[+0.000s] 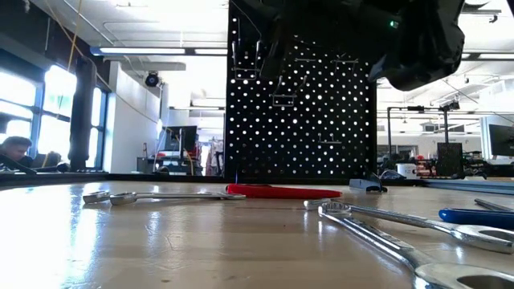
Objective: Hang tools onto peg board
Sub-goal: Hang the measuring tape on the peg board
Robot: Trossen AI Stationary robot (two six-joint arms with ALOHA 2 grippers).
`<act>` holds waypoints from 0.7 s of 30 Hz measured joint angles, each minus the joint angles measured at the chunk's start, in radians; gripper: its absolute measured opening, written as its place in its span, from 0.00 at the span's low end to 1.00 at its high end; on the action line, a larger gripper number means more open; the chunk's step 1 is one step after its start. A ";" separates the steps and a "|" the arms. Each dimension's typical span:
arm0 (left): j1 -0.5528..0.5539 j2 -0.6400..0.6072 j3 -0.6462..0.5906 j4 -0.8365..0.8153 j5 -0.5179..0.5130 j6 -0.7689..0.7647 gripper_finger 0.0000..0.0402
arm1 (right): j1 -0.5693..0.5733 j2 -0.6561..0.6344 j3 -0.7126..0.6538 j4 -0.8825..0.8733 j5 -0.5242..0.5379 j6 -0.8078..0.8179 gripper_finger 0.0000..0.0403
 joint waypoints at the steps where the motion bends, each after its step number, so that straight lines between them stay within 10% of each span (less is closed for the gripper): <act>1: 0.000 0.000 0.000 -0.001 -0.004 0.011 0.28 | 0.002 0.000 0.000 -0.010 -0.004 0.006 0.28; 21: -0.017 0.000 -0.001 0.020 0.009 0.033 0.28 | -0.009 -0.001 -0.001 0.023 0.054 -0.002 0.43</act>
